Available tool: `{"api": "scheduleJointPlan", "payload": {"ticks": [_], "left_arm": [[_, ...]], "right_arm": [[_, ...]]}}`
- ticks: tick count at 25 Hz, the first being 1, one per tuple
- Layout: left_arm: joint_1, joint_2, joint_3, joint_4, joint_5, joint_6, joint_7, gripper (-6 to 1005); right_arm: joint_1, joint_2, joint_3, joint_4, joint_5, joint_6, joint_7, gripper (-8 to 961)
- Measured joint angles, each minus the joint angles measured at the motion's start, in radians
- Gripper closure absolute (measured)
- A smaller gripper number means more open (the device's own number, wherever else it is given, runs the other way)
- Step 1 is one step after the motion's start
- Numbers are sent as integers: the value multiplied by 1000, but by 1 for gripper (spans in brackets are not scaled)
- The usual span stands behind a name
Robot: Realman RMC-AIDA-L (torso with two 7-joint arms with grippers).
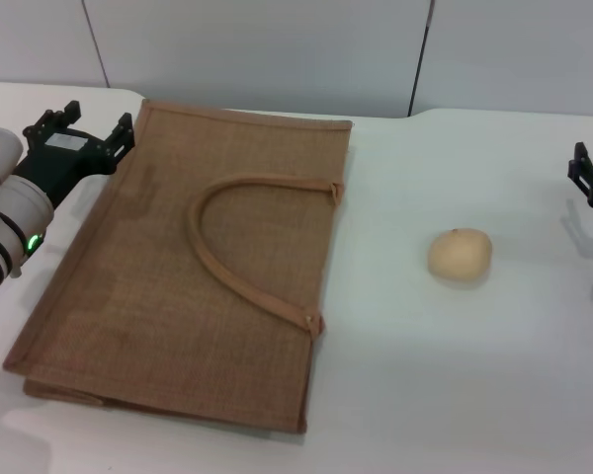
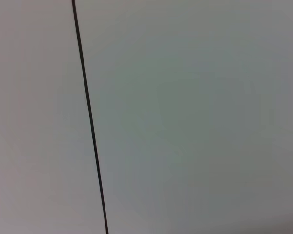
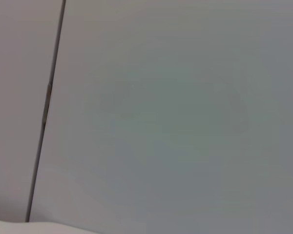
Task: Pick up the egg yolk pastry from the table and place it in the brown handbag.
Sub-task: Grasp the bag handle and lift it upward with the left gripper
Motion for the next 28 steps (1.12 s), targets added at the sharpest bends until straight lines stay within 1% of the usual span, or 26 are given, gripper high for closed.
{"api": "scheduleJointPlan", "payload": {"ticks": [4,7,10,12,14,16,20,23,25,27,28], "left_arm": [[0,0,-2,0,-3,5,1,280],[-8,0,4,2,-1,14,-32,279],[-11,1,41,14,18,34,-109,279],[-13,5,92,47,54,75,-189,279],[-10,8,134,101,113,127,-266,279],[2,9,154,164,189,175,-338,279],[55,8,167,325,417,275,-530,280],[98,8,172,429,578,310,-670,279],[111,8,172,464,664,314,-742,279],[111,9,168,473,741,316,-805,279],[111,9,168,473,741,316,-805,279]], "right_arm": [[4,0,5,0,2,-10,0,83],[4,-1,9,7,3,-38,0,84],[4,-1,9,21,4,-54,1,86],[3,-2,9,25,5,-55,1,88],[1,-2,9,26,5,-56,1,89],[1,-2,9,26,5,-62,0,89],[3,-3,9,28,5,-80,0,90],[3,-3,12,28,5,-81,0,89],[4,-3,14,28,5,-81,0,89],[4,-3,18,28,5,-81,0,88],[5,-3,19,28,5,-81,0,88]]}}
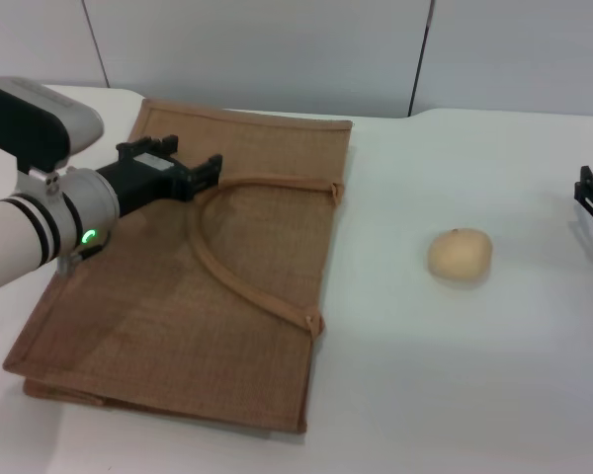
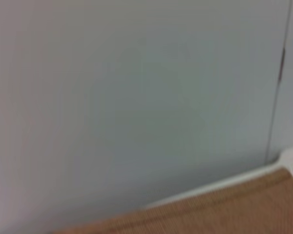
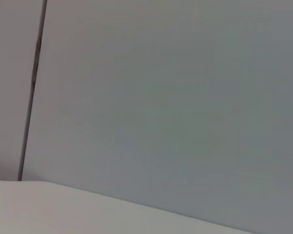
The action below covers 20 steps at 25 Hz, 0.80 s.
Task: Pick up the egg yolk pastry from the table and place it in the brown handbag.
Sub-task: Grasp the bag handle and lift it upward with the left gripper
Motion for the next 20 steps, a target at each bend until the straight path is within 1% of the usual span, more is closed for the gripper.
{"api": "scheduleJointPlan", "payload": {"ticks": [1,2,5,14,20], "left_arm": [[-2,0,-2,0,42,1,-30,279],[-7,0,-3,1,116,3,-81,279],[-12,0,-5,1,181,3,-134,279],[-20,3,1,-2,258,-13,-177,280],[-43,1,3,-21,300,-28,-208,279]], "right_arm": [[1,0,1,0,0,0,0,88],[1,0,1,0,0,0,0,88],[3,-1,3,0,0,0,0,88],[12,-3,8,13,2,0,0,88],[15,-3,8,14,2,0,0,87]]}}
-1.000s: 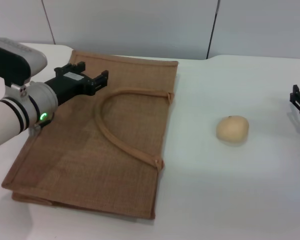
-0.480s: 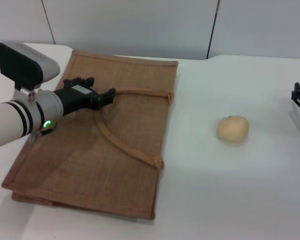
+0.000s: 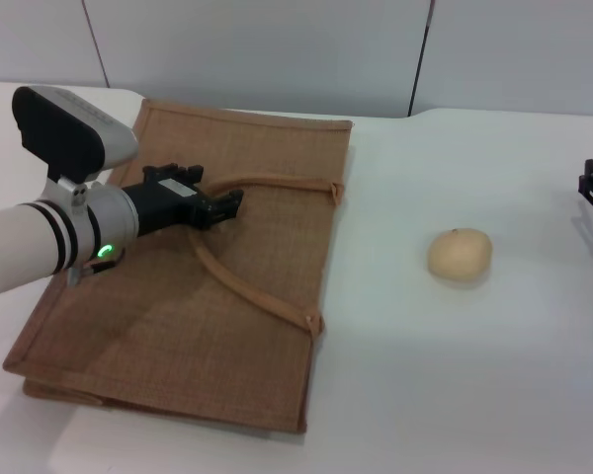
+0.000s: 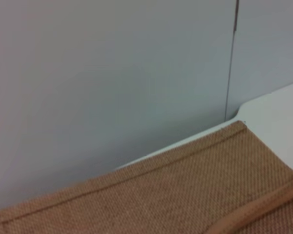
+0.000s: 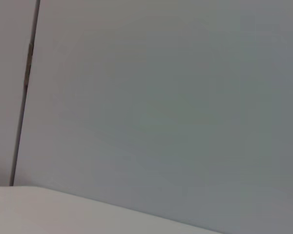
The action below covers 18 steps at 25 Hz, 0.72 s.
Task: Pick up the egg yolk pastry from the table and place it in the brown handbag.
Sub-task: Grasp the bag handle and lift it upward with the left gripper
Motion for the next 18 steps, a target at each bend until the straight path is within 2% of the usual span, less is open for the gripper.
{"api": "scheduleJointPlan", "payload": {"ticks": [7,18], "left_arm": [[-6,-1,-8,-27,2,7,-7,376],[-15,-2,-35,-55,-7,17,-19,454]], "right_arm": [[2,0,10,2,0,0,0,87],[5,0,12,10,0,0,3,87]]}}
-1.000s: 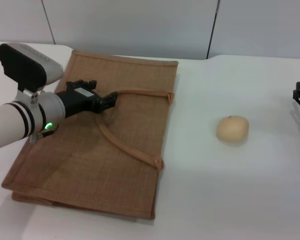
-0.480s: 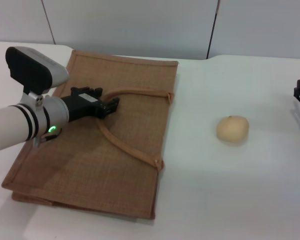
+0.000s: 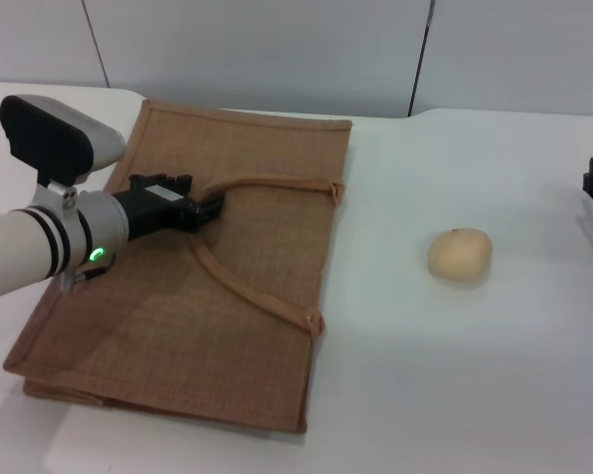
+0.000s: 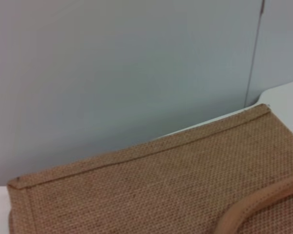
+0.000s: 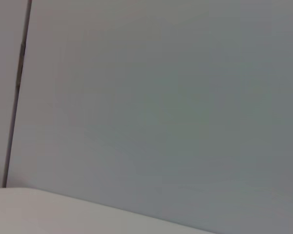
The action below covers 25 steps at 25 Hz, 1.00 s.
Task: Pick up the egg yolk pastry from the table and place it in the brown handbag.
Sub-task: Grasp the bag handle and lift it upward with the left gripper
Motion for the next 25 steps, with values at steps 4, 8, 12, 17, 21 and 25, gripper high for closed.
{"api": "scheduleJointPlan", "payload": {"ticks": [4,8,12,17,21,25], "left_arm": [[-1,0,-9,-4,0,1,-2,502],[-26,0,-12,-26,4,6,-20,550],[-56,0,-13,-61,7,7,-25,654],[-68,0,-13,-72,7,8,-26,690],[-75,0,-13,-78,7,8,-27,705],[-96,0,-12,-109,8,8,-27,722]], "right_arm": [[2,1,0,0,0,0,1,87],[5,1,0,0,0,0,1,86],[5,1,0,-1,0,0,2,86],[5,1,0,-1,0,0,4,86],[5,1,0,-1,0,0,4,86],[7,1,0,-1,0,0,5,86]]}}
